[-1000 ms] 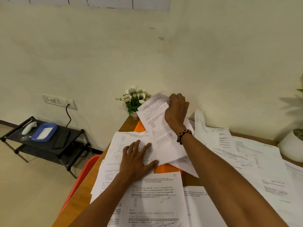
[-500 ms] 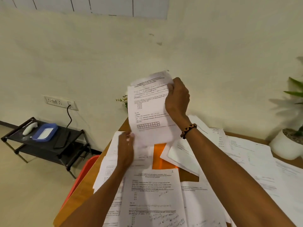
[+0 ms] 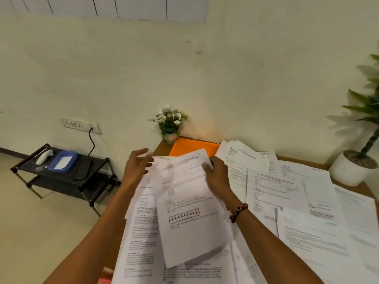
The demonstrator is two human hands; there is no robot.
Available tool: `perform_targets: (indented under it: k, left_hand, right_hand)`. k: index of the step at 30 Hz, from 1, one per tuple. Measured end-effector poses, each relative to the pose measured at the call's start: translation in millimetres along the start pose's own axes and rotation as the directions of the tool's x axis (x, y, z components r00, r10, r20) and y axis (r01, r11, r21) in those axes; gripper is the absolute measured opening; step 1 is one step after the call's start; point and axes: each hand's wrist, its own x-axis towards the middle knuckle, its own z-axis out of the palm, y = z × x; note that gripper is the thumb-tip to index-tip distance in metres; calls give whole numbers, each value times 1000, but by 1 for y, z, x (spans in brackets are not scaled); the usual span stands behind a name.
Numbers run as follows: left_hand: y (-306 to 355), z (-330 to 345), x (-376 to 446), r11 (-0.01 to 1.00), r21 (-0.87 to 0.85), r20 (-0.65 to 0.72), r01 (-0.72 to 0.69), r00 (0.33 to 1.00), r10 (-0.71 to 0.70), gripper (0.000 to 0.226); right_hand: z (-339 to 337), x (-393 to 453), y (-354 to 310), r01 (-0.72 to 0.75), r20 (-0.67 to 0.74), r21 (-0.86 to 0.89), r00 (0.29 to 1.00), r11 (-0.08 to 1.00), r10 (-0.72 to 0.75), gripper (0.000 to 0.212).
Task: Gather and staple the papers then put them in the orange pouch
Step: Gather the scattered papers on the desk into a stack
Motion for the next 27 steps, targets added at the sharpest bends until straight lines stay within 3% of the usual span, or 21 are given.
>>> perform_targets:
  k: [3, 6, 10, 13, 16, 20, 22, 25, 27]
  left_hand:
    - [0, 11, -19, 850, 421, 129, -317, 948, 289, 32]
    - [1, 36, -40, 677, 583, 355, -450, 890, 286, 50]
    - [-21, 53, -61, 663, 625, 475, -412, 875, 96, 49]
    - [-50, 39, -80, 633, 652, 494, -417, 867, 63, 43]
    - [-64, 29, -101, 634, 633, 546, -443, 837, 40, 43]
    - [-69, 28, -115, 653, 618, 581, -437, 814, -5, 37]
    - [-70, 31, -117, 644, 624, 582, -442, 813, -5, 37]
    - [-66, 34, -115, 622, 621, 601, -477, 799, 12, 34]
    - [-64, 31, -114, 620, 616, 606, -485, 795, 20, 32]
  right_hand:
    - [8, -26, 11, -75, 87, -6, 993, 997, 75, 31]
    - [-2, -57, -1, -26, 151, 47, 988, 999, 18, 18]
    - [-12, -99, -15, -1, 289, 147, 957, 989, -42, 15]
    - [-14, -114, -12, 20, 383, 127, 921, 992, -68, 38]
    - [-20, -117, -5, -16, 385, 112, 922, 994, -29, 44]
    - [-18, -112, 16, 174, 253, -129, 958, 976, -137, 12]
    - [-12, -115, 22, 259, 264, -261, 946, 930, -189, 3]
    - [-3, -118, 22, 342, 324, -440, 923, 830, -209, 13]
    - [-2, -112, 13, 364, 342, -419, 912, 832, -226, 16]
